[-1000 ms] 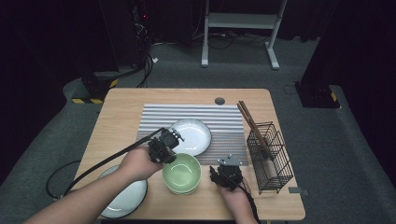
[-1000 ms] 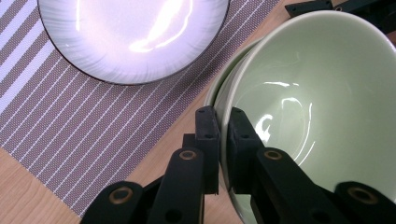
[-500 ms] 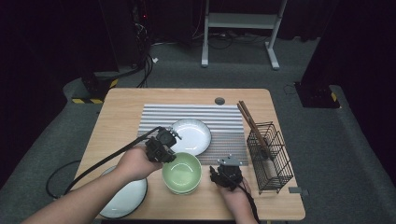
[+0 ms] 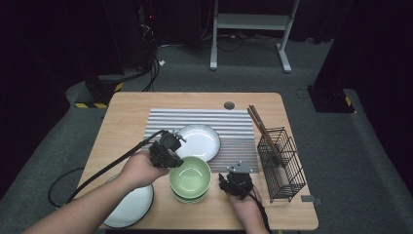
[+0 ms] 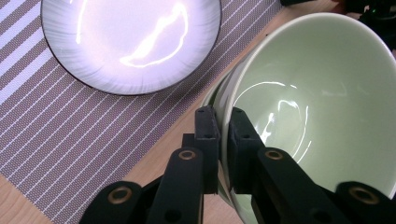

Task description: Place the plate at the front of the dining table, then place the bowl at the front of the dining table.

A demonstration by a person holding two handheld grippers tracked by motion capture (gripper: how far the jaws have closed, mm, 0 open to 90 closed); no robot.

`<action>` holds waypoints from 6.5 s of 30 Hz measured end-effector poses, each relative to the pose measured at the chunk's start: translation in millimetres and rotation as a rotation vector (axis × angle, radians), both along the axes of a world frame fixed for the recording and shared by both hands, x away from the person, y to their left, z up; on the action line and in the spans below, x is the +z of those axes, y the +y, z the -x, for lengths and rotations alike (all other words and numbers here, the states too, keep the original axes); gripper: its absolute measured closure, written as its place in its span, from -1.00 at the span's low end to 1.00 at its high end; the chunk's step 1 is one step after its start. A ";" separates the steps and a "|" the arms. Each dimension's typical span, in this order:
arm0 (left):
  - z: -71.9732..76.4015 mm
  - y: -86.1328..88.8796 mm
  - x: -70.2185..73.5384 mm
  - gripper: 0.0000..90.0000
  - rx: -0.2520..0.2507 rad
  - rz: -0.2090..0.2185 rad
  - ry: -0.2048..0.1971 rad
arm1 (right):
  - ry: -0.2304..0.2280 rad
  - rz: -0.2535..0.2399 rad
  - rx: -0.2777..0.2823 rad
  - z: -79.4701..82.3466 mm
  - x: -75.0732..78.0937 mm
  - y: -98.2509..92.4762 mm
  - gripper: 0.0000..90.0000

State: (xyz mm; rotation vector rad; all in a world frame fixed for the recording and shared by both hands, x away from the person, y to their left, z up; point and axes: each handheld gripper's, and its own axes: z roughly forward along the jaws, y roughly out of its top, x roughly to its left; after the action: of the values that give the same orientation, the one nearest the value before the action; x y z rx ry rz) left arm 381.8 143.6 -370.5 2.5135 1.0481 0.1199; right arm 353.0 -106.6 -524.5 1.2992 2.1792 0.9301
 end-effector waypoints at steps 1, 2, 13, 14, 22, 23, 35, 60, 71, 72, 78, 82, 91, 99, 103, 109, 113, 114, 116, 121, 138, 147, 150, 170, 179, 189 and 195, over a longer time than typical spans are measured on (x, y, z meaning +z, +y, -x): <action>-0.1 0.9 0.1 0.87 0.001 0.004 0.003 | 0.000 0.000 0.000 0.0 0.0 0.0 -0.15; -0.3 2.1 0.0 0.87 0.004 0.011 0.001 | 0.000 0.000 0.000 0.0 0.0 0.0 -0.15; -1.5 10.1 3.2 0.87 0.025 0.066 -0.006 | 0.002 -0.001 -0.003 0.2 0.0 0.3 -0.15; -1.5 10.1 3.2 0.87 0.025 0.066 -0.006 | 0.002 -0.001 -0.003 0.2 0.0 0.3 -0.15; -5.0 13.4 6.0 0.87 0.032 0.097 -0.009 | 0.001 -0.002 -0.003 0.2 -0.1 0.3 -0.14; -6.6 14.6 6.9 0.87 0.035 0.099 -0.012 | 0.001 -0.003 -0.007 0.1 -0.1 0.5 -0.14; -11.1 19.9 9.5 0.87 0.056 0.142 -0.027 | -0.006 0.003 -0.010 0.9 -0.1 0.3 -0.13; -18.0 25.7 12.4 0.87 0.097 0.199 -0.030 | -0.005 0.002 -0.006 0.7 -0.1 0.1 -0.14; -26.9 31.1 16.5 0.87 0.135 0.229 -0.054 | -0.005 0.005 -0.007 0.9 -0.1 0.2 -0.14; -28.0 31.5 16.5 0.87 0.138 0.229 -0.058 | -0.006 0.005 -0.007 0.8 -0.1 0.2 -0.14; -36.8 34.6 16.0 0.87 0.163 0.243 -0.064 | -0.006 0.006 -0.007 0.7 -0.1 0.0 -0.14; -42.0 35.0 14.1 0.87 0.171 0.247 -0.064 | -0.007 0.006 -0.006 0.7 -0.2 0.0 -0.14; -54.9 35.2 6.8 0.87 0.205 0.250 -0.068 | -0.007 0.006 -0.011 0.8 -0.1 0.4 -0.13; -67.4 34.6 -1.0 0.87 0.239 0.247 -0.072 | -0.003 0.002 -0.011 0.5 0.0 0.5 -0.13; -73.0 33.5 -6.6 0.87 0.261 0.245 -0.070 | -0.003 0.000 -0.011 0.6 -0.1 0.6 -0.13; -78.5 32.8 -12.4 0.86 0.279 0.244 -0.076 | -0.004 0.001 -0.010 0.5 -0.1 0.5 -0.13; -82.3 33.0 -15.0 0.86 0.296 0.255 -0.070 | -0.004 0.001 -0.011 0.5 -0.1 0.6 -0.13; -83.2 33.3 -15.6 0.86 0.293 0.250 -0.069 | -0.004 0.001 -0.010 0.5 -0.1 0.6 -0.13; -84.9 33.4 -17.1 0.86 0.293 0.245 -0.068 | -0.004 0.001 -0.011 0.5 -0.1 0.6 -0.13; -90.5 34.8 -23.1 0.86 0.310 0.256 -0.052 | -0.004 0.001 -0.011 0.5 -0.1 0.6 -0.13; -107.3 33.6 -36.8 0.86 0.348 0.248 -0.048 | -0.002 0.002 -0.012 0.6 0.0 0.6 -0.13; -115.2 33.2 -42.8 0.86 0.362 0.251 -0.038 | -0.001 0.001 -0.013 0.6 0.0 0.6 -0.13; -116.9 32.5 -44.8 0.86 0.356 0.245 -0.035 | -0.001 0.001 -0.013 0.6 0.0 0.6 -0.13; -127.8 27.3 -62.2 0.86 0.384 0.236 -0.006 | -0.002 0.001 -0.013 0.6 0.0 0.6 -0.13; -132.3 25.1 -72.5 0.86 0.393 0.225 0.010 | -0.002 0.001 -0.011 0.5 0.0 0.5 -0.12; -135.9 25.3 -75.6 0.86 0.410 0.241 0.027 | -0.004 0.003 -0.011 0.5 0.0 0.4 -0.12; -136.4 25.0 -76.4 0.86 0.413 0.244 0.028 | -0.004 0.004 -0.010 0.5 0.0 0.4 -0.12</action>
State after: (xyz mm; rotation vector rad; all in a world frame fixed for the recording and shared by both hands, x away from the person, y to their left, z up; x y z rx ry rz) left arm 518.2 168.6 -446.9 2.0615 1.4851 0.0689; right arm 352.5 -106.2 -524.5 1.3046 2.1681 0.9236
